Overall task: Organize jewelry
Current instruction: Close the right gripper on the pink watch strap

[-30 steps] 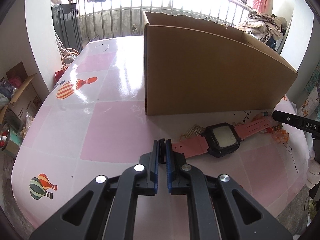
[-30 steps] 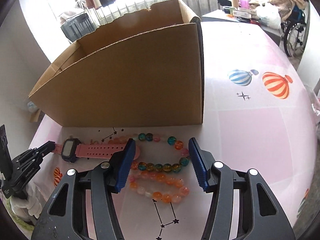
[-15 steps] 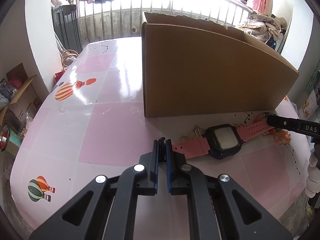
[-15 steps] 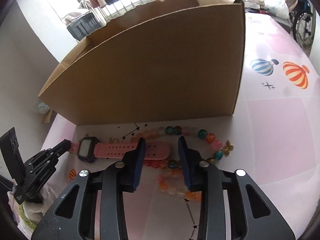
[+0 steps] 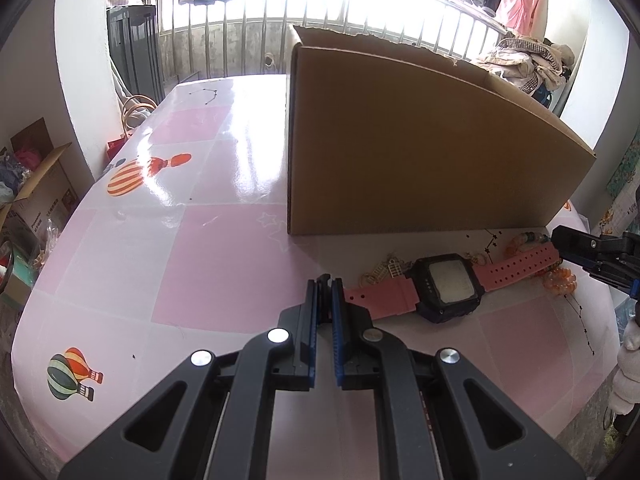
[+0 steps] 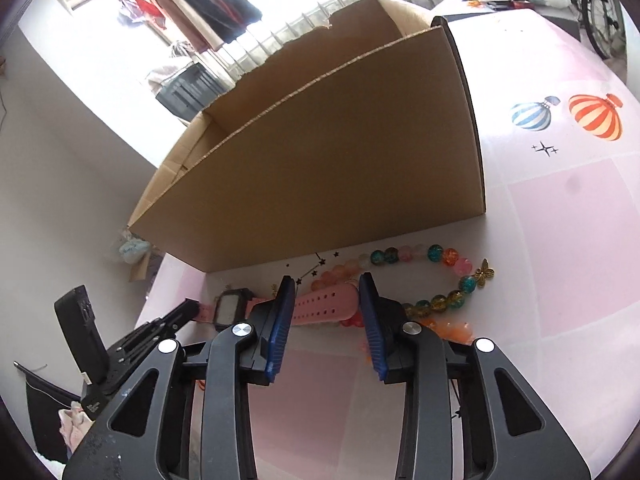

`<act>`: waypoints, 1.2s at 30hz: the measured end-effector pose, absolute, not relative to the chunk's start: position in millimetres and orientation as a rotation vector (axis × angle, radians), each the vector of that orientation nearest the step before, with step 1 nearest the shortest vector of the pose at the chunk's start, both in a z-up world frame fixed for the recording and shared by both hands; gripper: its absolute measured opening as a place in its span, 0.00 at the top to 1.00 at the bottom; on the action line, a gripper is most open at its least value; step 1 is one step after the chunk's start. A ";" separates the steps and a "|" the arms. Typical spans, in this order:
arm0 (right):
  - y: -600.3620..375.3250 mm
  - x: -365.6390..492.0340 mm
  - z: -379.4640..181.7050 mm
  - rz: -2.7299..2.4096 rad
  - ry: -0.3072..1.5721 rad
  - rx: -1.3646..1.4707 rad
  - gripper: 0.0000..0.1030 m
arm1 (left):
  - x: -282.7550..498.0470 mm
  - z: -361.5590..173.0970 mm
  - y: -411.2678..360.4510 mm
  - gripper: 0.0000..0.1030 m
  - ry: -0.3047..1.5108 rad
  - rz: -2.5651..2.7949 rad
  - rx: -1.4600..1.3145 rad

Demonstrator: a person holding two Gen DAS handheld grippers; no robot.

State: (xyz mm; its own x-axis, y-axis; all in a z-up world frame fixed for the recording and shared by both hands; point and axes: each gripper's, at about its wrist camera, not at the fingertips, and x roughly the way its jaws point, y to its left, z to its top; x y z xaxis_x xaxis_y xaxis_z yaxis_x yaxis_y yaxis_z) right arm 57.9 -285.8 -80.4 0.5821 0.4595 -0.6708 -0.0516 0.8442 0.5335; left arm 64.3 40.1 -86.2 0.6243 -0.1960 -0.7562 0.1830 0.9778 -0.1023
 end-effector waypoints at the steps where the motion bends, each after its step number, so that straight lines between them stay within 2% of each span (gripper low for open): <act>1: -286.9 51.8 -84.4 0.291 0.913 0.465 0.66 | 64.6 -86.5 40.0 0.94 0.869 -0.216 -0.016; 4: -267.8 54.1 -85.4 0.220 0.934 0.323 0.66 | 64.5 -86.8 38.8 0.94 0.868 -0.215 -0.010; 8: -275.0 49.0 -79.0 0.322 0.865 0.454 0.64 | 63.9 -87.5 37.9 0.94 0.862 -0.215 -0.002; 12: -265.4 54.2 -81.9 0.265 0.891 0.349 0.64 | 63.2 -88.4 35.6 0.94 0.854 -0.209 0.005; 15: -259.1 54.3 -83.5 0.260 0.889 0.319 0.70 | 62.8 -88.0 36.7 0.94 0.853 -0.213 -0.001; 17: -260.7 55.3 -85.4 0.267 0.900 0.330 0.80 | 62.9 -87.9 37.8 0.94 0.853 -0.216 -0.011; 23: -265.2 44.0 -82.5 0.270 0.903 0.354 0.92 | 63.4 -86.9 42.1 0.94 0.852 -0.232 -0.037; 36: -270.3 41.1 -86.4 0.259 0.903 0.385 0.97 | 62.7 -86.5 35.3 0.94 0.837 -0.223 0.008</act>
